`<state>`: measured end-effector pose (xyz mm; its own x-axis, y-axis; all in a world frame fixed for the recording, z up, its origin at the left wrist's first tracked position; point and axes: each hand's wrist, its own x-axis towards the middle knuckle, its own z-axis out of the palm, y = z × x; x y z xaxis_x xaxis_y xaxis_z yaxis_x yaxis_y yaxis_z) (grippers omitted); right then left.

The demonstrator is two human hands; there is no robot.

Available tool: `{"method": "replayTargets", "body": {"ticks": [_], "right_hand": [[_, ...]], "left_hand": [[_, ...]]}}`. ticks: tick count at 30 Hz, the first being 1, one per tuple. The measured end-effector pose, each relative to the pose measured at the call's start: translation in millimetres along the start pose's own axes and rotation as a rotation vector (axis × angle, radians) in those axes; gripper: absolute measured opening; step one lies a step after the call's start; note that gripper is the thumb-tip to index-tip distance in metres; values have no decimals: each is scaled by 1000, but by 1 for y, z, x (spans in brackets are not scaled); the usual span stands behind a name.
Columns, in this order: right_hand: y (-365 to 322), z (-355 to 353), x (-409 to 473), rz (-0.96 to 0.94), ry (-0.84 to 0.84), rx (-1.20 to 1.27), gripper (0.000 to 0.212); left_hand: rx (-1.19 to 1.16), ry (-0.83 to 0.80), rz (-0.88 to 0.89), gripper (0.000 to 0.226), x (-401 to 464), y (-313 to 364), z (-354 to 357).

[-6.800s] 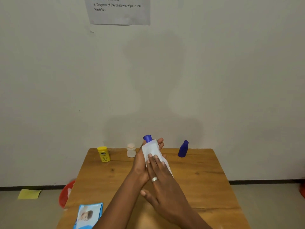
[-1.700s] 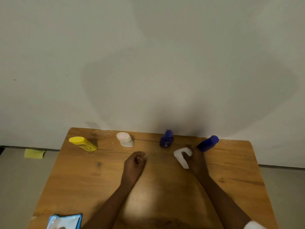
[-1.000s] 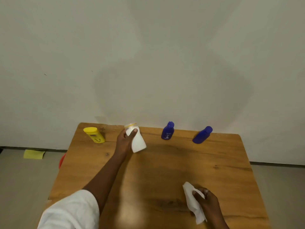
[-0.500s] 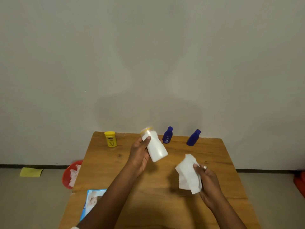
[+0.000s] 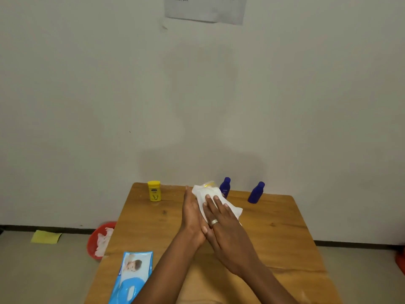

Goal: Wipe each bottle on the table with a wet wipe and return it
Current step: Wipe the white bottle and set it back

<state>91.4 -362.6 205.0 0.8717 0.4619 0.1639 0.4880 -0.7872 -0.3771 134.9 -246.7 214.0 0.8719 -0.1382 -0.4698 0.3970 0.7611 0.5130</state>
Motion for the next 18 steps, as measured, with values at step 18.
{"method": "replayTargets", "body": {"ticks": [18], "right_hand": [[50, -38, -25, 17, 53, 14, 75]], "left_hand": [[48, -130, 43, 82, -13, -37, 41]]}}
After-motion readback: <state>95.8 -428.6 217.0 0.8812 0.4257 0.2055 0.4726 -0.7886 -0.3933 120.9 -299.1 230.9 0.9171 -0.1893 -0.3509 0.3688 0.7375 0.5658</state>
